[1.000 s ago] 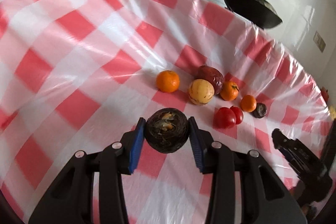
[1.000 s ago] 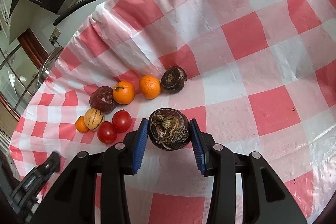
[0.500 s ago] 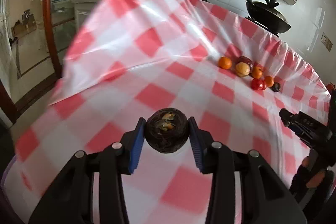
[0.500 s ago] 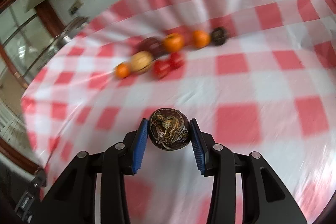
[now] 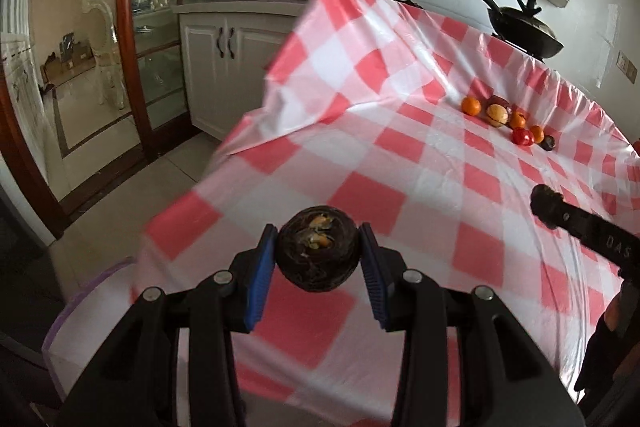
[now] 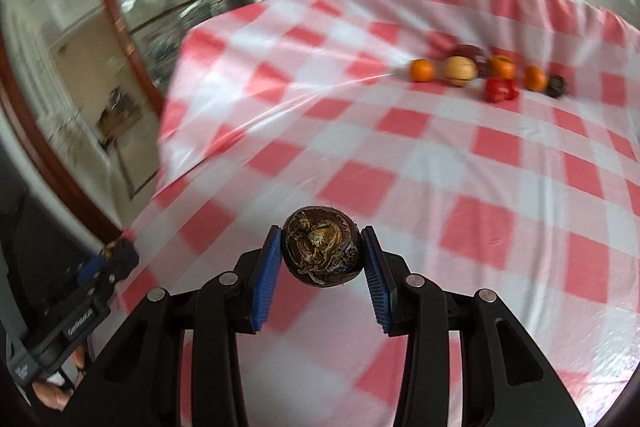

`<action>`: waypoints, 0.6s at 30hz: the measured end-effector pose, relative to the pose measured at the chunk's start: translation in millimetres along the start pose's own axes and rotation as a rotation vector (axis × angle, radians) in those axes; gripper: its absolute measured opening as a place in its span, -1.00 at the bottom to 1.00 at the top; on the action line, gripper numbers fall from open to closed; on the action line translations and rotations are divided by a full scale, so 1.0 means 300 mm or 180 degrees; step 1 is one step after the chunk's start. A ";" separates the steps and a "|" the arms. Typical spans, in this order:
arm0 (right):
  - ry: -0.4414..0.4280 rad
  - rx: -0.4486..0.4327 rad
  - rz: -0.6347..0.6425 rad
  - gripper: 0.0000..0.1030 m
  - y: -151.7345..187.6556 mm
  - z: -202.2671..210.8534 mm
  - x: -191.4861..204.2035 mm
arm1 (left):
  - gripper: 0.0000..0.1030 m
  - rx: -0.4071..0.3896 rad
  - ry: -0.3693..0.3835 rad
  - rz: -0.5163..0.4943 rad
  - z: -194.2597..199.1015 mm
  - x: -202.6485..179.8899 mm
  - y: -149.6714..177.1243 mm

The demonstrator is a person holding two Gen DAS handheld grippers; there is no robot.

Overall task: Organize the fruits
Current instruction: 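Carry both dark brown fruits with both tools over the white box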

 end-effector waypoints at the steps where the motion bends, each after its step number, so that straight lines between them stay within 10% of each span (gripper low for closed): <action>1: -0.0045 0.0007 0.0078 -0.22 0.010 0.004 0.040 | -0.20 -0.0016 -0.0020 0.0019 0.017 0.025 0.010; 18: -0.0745 0.0185 0.1470 -0.21 0.289 0.079 0.601 | -0.20 0.0026 -0.0519 0.0528 0.175 0.457 0.215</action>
Point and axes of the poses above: each gripper's, at about its wrist camera, not at the fingertips, and z roughly against the way its jaws point, x to its left, y to its underside, the point moved 5 cm from there along -z, roughly the way its jaws point, and after that the axes turned 8 degrees about y, right-handed, at the moved point
